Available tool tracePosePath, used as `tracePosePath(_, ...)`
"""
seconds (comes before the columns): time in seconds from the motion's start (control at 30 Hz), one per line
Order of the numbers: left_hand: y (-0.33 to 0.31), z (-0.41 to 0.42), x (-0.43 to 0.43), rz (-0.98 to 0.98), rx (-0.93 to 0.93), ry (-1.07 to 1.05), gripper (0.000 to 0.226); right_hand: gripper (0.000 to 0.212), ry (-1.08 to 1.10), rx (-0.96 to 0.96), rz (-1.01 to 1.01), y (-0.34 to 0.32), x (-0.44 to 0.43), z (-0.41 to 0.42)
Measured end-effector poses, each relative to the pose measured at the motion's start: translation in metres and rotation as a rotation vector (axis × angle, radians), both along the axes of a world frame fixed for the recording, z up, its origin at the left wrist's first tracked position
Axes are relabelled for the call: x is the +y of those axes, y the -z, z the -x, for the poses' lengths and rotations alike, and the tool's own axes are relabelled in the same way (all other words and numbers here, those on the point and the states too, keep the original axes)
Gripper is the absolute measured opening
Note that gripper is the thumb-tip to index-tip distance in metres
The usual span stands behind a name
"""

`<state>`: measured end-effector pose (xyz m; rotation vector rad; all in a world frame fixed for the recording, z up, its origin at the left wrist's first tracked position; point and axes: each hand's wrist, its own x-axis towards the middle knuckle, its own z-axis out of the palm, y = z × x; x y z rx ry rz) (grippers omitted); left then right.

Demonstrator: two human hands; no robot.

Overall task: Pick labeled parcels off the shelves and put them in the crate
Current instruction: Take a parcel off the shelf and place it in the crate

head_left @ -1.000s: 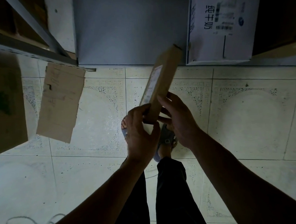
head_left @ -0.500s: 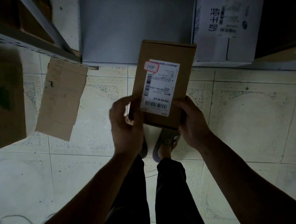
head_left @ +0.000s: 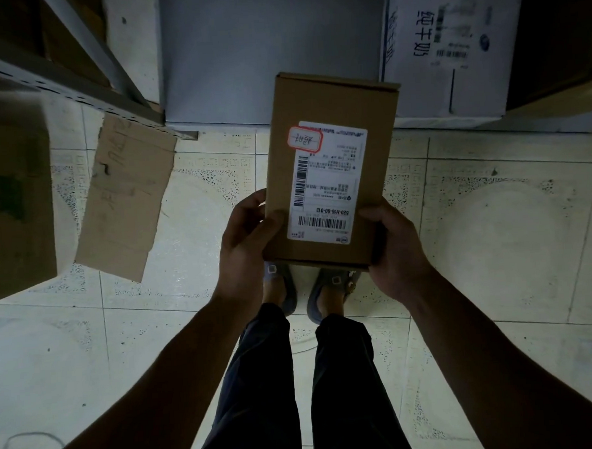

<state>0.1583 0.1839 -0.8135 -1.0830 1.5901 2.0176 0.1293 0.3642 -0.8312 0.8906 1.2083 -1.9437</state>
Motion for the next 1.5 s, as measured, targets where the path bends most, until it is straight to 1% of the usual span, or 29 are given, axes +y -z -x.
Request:
tracePosePath(0.1,-0.003,-0.004,0.004,0.004,-0.008,0.018,0.048,0.028,0.02,0.007,0.007,-0.001,0.004,-0.006)
tracePosePath(0.17,-0.005,-0.007,0.006,-0.007,-0.023,0.013,0.049,0.029,0.039,0.01,0.021,-0.002,0.007,-0.009)
tracePosePath(0.27,-0.008,-0.018,0.015,-0.062,-0.081,-0.028,0.054,0.046,0.091,0.006,0.061,-0.006,0.009,-0.015)
tracePosePath(0.37,-0.015,-0.032,0.031,-0.136,-0.121,0.015,0.046,0.055,0.104,0.01,0.093,-0.014,0.013,-0.026)
tracePosePath(0.43,-0.02,-0.037,0.039,-0.204,-0.098,0.056,0.04,0.055,0.086,0.015,0.115,-0.02,0.015,-0.035)
tracePosePath(0.5,-0.024,-0.04,0.045,-0.242,-0.083,0.079,0.038,0.049,0.076,0.024,0.13,-0.027,0.021,-0.044)
tracePosePath(0.57,-0.028,-0.036,0.05,-0.261,-0.097,0.117,0.041,0.047,0.152,0.021,0.135,-0.034,0.034,-0.054)
tracePosePath(0.63,-0.029,-0.031,0.05,-0.263,-0.104,0.187,0.046,0.047,0.284,0.003,0.092,-0.038,0.05,-0.061)
tracePosePath(0.73,-0.04,-0.021,0.05,-0.229,-0.102,0.351,0.048,0.032,0.501,-0.022,-0.047,-0.049,0.08,-0.078)
tracePosePath(0.77,-0.04,-0.017,0.047,-0.212,-0.094,0.38,0.048,0.031,0.517,-0.033,-0.097,-0.047,0.086,-0.078)
tracePosePath(0.87,-0.055,-0.011,0.047,-0.149,-0.079,0.549,0.048,0.045,0.571,-0.042,-0.239,-0.061,0.108,-0.099)
tracePosePath(0.93,-0.062,-0.01,0.051,-0.127,-0.069,0.642,0.049,0.044,0.562,-0.046,-0.33,-0.072,0.115,-0.112)
tracePosePath(1.07,-0.068,-0.017,0.075,-0.101,-0.096,0.796,0.046,0.028,0.434,-0.009,-0.442,-0.089,0.126,-0.149)
tracePosePath(1.17,-0.068,-0.029,0.11,-0.024,-0.097,0.882,0.035,0.023,0.462,-0.018,-0.478,-0.095,0.147,-0.188)
tracePosePath(1.2,-0.068,-0.035,0.124,0.029,-0.087,0.941,0.036,0.024,0.499,-0.033,-0.479,-0.095,0.157,-0.204)
tracePosePath(1.27,-0.069,-0.051,0.156,0.139,-0.067,1.038,0.044,0.026,0.566,-0.071,-0.491,-0.094,0.175,-0.238)
tracePosePath(1.37,-0.07,-0.08,0.204,0.216,-0.053,1.064,0.052,0.027,0.662,-0.137,-0.477,-0.091,0.201,-0.286)
tracePosePath(1.47,-0.075,-0.115,0.264,0.242,-0.051,1.1,0.05,0.018,0.777,-0.179,-0.421,-0.089,0.239,-0.334)
tracePosePath(1.5,-0.073,-0.136,0.293,0.241,-0.059,1.133,0.049,0.014,0.816,-0.198,-0.41,-0.089,0.26,-0.362)
